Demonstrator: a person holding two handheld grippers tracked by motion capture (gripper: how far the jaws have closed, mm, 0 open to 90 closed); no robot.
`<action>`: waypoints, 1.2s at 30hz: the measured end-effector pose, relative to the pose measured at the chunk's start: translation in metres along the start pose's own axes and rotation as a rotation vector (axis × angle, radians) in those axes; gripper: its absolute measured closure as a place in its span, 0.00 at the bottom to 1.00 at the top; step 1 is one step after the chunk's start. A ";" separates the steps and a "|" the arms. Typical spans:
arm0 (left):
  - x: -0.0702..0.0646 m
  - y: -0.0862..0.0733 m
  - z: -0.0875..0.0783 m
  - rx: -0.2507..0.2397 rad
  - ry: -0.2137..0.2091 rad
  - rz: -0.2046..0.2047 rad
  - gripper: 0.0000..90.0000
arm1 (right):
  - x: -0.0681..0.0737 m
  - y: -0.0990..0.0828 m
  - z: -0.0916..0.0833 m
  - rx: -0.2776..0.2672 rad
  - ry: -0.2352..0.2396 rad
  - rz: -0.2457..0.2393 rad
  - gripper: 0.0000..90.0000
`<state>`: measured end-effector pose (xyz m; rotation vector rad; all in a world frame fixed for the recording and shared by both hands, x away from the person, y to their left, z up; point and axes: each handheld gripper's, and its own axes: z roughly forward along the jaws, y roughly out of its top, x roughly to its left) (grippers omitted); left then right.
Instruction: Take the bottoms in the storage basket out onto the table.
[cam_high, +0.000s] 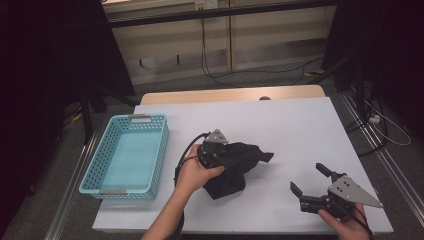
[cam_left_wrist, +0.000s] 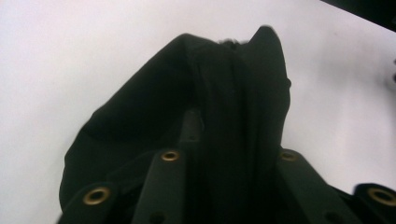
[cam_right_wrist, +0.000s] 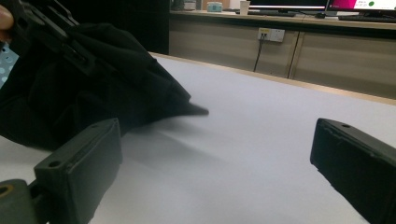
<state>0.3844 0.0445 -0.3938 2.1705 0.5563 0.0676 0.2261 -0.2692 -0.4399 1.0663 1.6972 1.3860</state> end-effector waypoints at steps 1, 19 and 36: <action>0.001 -0.002 0.003 -0.014 0.002 -0.011 0.70 | 0.000 0.000 0.000 -0.001 -0.002 0.002 0.01; 0.011 -0.005 0.000 -0.023 0.074 -0.016 0.15 | -0.001 0.004 0.018 0.031 0.003 -0.003 0.01; 0.012 -0.003 -0.001 -0.050 0.095 -0.023 0.12 | -0.003 0.013 0.041 0.045 0.021 0.005 0.01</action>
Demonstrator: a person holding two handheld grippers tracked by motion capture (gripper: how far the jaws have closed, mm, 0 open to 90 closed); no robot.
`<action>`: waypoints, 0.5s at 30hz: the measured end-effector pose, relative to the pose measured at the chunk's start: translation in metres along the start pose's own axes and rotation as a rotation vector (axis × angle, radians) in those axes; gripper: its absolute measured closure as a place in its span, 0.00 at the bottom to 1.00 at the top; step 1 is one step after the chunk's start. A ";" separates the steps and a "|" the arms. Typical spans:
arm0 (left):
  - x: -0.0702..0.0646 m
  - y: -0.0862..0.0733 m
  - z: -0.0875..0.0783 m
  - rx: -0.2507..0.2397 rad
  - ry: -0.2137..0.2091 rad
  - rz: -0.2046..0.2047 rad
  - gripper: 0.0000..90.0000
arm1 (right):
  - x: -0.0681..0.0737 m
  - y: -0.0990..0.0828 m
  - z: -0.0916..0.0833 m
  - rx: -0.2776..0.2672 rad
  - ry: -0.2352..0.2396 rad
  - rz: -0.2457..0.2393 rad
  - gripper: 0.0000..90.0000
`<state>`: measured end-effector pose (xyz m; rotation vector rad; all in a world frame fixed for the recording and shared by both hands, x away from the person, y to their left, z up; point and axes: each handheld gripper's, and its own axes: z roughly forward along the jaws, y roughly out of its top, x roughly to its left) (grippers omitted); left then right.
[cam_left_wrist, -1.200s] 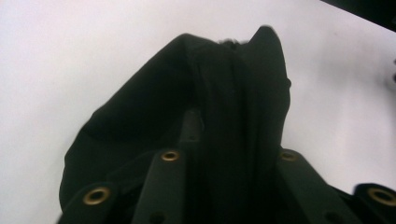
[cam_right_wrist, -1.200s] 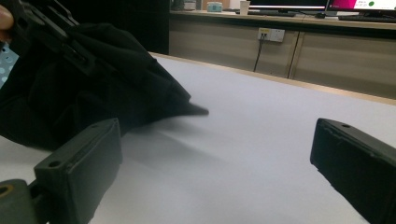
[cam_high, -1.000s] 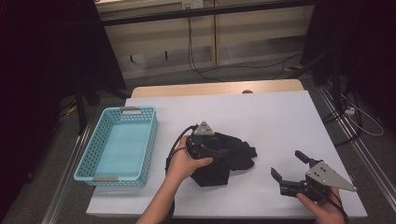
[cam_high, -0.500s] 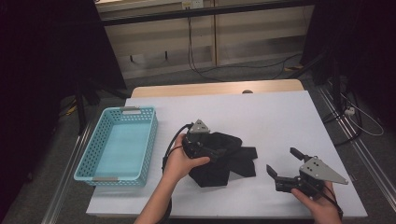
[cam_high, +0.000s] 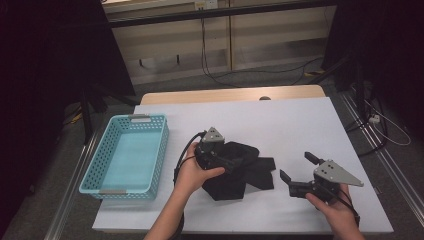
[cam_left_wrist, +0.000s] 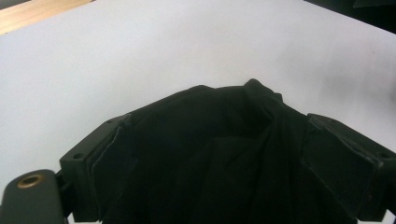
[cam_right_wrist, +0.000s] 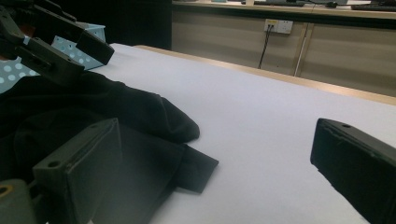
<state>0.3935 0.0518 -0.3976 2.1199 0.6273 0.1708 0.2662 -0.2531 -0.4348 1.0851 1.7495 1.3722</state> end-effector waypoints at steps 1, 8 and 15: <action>0.000 0.000 0.000 -0.008 0.002 -0.005 0.12 | 0.000 0.001 0.001 -0.002 0.001 -0.003 0.01; -0.001 0.001 -0.001 -0.008 0.007 -0.013 0.12 | -0.003 0.004 0.008 0.004 -0.004 0.008 0.01; -0.004 -0.001 0.005 0.000 -0.008 -0.007 0.24 | -0.003 -0.003 0.013 0.031 0.002 0.005 0.01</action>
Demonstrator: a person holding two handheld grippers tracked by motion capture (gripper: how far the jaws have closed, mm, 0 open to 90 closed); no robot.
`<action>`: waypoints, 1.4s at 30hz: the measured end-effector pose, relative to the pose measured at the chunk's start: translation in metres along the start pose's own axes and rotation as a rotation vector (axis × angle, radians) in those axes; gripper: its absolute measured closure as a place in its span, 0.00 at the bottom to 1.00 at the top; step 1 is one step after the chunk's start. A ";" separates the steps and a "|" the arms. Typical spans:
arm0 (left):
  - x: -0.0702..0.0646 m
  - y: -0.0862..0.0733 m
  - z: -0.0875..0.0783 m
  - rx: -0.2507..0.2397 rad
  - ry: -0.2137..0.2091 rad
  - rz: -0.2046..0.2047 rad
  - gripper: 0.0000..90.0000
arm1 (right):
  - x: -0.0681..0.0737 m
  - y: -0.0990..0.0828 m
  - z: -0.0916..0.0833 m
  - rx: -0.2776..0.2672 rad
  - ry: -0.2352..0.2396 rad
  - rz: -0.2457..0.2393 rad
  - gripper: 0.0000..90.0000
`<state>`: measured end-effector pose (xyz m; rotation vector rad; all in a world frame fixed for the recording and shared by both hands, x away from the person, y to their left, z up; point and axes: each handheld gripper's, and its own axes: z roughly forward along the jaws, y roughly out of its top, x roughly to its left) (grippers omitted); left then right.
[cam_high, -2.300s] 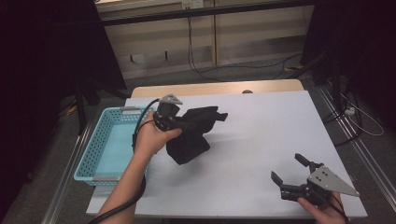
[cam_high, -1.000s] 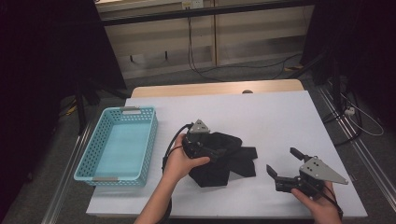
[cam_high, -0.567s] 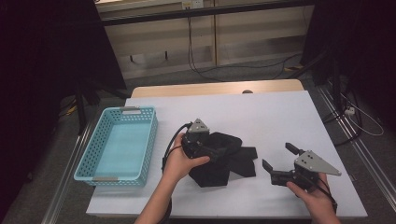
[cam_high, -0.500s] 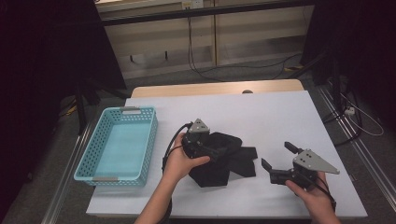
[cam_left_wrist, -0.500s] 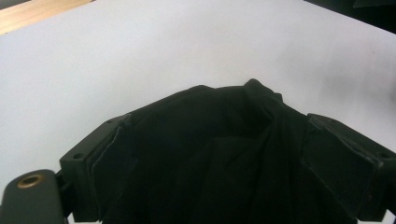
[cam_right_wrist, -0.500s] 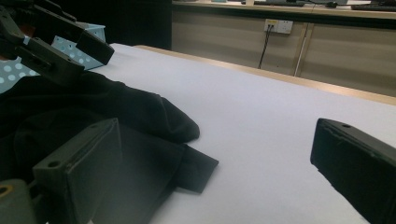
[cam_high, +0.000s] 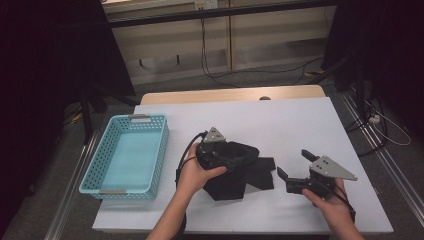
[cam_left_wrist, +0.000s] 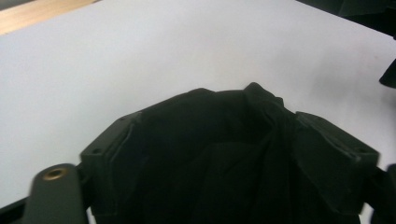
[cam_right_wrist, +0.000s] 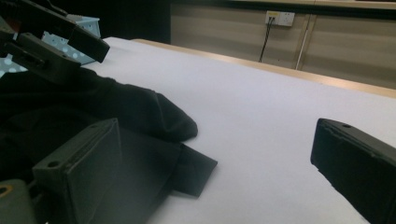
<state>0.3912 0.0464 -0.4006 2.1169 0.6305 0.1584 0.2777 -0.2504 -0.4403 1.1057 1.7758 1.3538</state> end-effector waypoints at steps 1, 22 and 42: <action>-0.001 0.000 0.001 0.006 -0.004 0.003 0.27 | 0.001 0.000 0.001 0.004 0.001 0.002 0.01; 0.002 -0.008 0.003 0.056 -0.044 -0.038 0.90 | 0.000 -0.003 0.017 0.018 0.018 0.005 0.01; 0.063 -0.029 -0.054 -0.033 0.141 -0.236 0.93 | 0.000 -0.002 0.014 0.016 0.016 -0.003 0.01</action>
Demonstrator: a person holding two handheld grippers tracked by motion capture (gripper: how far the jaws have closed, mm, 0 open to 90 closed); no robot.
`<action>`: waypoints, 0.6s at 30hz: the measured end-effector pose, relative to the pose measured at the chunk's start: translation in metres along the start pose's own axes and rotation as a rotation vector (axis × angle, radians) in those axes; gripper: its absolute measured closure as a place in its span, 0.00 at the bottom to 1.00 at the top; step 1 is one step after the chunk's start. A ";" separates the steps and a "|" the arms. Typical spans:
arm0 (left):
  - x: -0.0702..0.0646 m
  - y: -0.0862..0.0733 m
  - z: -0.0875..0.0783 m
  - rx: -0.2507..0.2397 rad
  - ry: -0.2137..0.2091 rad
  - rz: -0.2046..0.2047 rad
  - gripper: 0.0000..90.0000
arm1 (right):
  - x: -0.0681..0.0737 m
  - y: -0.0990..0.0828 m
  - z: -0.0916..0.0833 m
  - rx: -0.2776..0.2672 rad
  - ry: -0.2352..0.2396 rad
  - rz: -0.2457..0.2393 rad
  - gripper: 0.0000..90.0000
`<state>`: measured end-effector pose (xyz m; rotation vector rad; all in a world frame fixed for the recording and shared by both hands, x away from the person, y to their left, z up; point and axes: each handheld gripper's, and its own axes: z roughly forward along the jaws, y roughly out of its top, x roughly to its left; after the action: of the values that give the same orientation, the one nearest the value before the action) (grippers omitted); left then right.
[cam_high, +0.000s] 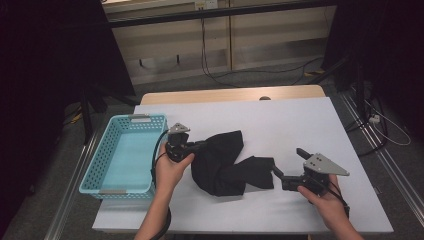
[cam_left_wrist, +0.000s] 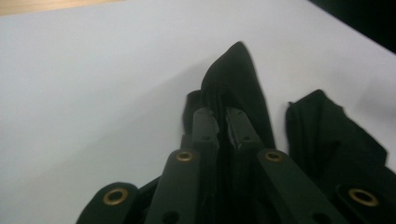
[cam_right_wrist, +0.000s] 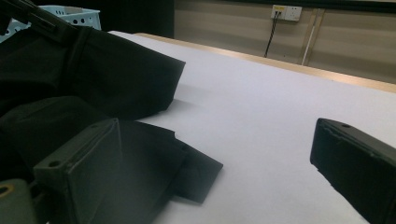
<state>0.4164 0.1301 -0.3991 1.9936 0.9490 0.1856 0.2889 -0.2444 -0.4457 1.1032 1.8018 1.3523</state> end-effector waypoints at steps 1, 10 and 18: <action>0.001 -0.001 0.000 -0.005 -0.004 -0.009 0.93 | 0.000 -0.001 -0.001 0.004 0.002 -0.007 0.01; -0.016 0.005 -0.002 -0.034 -0.082 0.000 0.94 | 0.004 0.001 -0.002 0.008 0.013 -0.016 0.01; -0.024 0.007 0.000 -0.029 -0.096 0.029 0.94 | 0.011 0.002 0.002 0.029 0.049 -0.025 0.01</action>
<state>0.4035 0.1113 -0.3884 1.9720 0.8522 0.1177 0.2862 -0.2340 -0.4445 1.0678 1.8700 1.3532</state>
